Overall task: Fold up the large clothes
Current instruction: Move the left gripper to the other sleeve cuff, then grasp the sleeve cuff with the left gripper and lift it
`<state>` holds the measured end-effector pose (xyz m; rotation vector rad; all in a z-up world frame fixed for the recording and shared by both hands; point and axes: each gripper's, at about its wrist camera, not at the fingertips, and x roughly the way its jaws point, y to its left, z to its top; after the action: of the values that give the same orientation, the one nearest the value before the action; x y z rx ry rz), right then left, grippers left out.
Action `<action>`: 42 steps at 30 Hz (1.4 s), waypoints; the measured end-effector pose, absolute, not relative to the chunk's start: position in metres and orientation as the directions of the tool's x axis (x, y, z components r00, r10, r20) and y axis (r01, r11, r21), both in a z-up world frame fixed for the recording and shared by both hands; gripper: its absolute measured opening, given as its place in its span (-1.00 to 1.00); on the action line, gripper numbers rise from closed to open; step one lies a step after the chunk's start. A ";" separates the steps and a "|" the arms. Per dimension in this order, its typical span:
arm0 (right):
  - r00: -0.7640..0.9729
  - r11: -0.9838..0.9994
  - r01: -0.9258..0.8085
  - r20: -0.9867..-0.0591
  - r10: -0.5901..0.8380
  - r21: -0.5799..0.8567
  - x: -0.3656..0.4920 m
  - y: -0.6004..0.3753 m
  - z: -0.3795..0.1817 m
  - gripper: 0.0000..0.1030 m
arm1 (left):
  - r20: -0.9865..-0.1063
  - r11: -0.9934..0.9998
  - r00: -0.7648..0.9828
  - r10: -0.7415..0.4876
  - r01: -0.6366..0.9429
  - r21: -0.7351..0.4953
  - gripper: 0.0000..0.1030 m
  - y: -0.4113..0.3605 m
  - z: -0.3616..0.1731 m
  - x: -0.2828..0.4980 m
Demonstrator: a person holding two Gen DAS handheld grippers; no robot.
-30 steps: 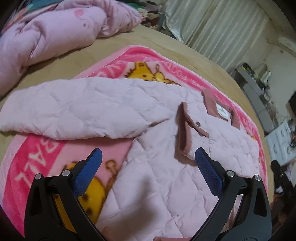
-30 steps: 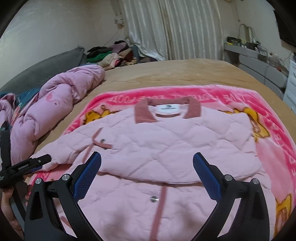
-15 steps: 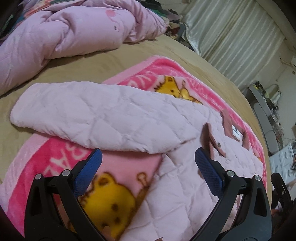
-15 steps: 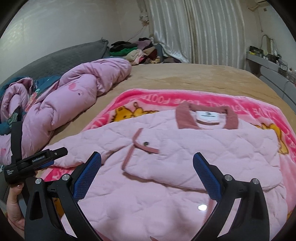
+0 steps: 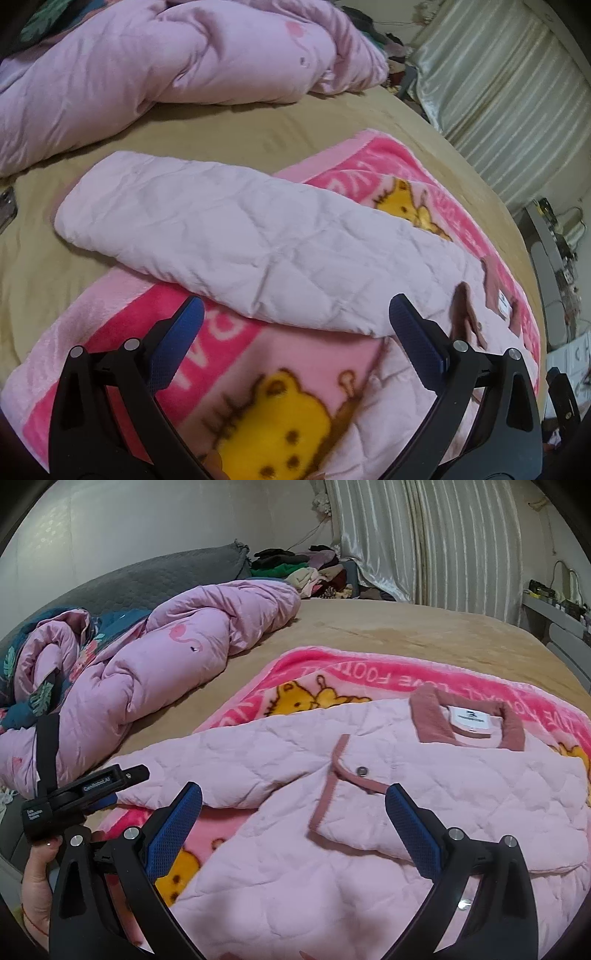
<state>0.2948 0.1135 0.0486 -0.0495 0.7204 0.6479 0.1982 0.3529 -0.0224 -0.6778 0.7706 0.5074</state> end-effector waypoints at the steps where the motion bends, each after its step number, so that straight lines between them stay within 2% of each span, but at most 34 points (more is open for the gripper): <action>1: 0.563 0.802 -0.571 -0.629 0.537 0.174 0.295 0.117 0.048 0.92 | -0.771 0.669 0.615 0.166 -0.645 -0.370 0.82 0.357 -0.026 0.197; 24: 0.499 0.762 -0.628 -0.668 0.551 0.159 0.296 0.166 0.027 0.92 | -0.805 0.441 0.577 0.138 -0.764 -0.472 0.82 0.435 -0.085 0.174; 37: 0.537 0.814 -0.553 -0.672 0.510 0.176 0.311 0.121 0.022 0.92 | -0.711 0.237 0.677 0.189 -0.734 -0.636 0.81 0.484 -0.103 0.150; 39: 0.545 0.823 -0.539 -0.671 0.503 0.179 0.313 0.112 0.022 0.92 | -0.709 0.210 0.673 0.210 -0.739 -0.640 0.53 0.489 -0.106 0.143; 40: 0.548 0.826 -0.533 -0.670 0.501 0.182 0.313 0.109 0.022 0.92 | -0.712 0.200 0.668 0.216 -0.744 -0.637 0.16 0.491 -0.106 0.140; 41: 0.552 0.830 -0.526 -0.668 0.499 0.185 0.314 0.105 0.022 0.92 | -0.714 0.189 0.664 0.224 -0.748 -0.636 -0.10 0.492 -0.107 0.136; 42: 0.556 0.835 -0.516 -0.666 0.497 0.192 0.315 0.099 0.022 0.92 | -0.707 0.187 0.671 0.225 -0.742 -0.644 -0.21 0.492 -0.107 0.132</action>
<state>0.3150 0.0991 0.0222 -0.0261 0.7774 0.5979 0.1322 0.4924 -0.1067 -1.2004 0.5203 0.7253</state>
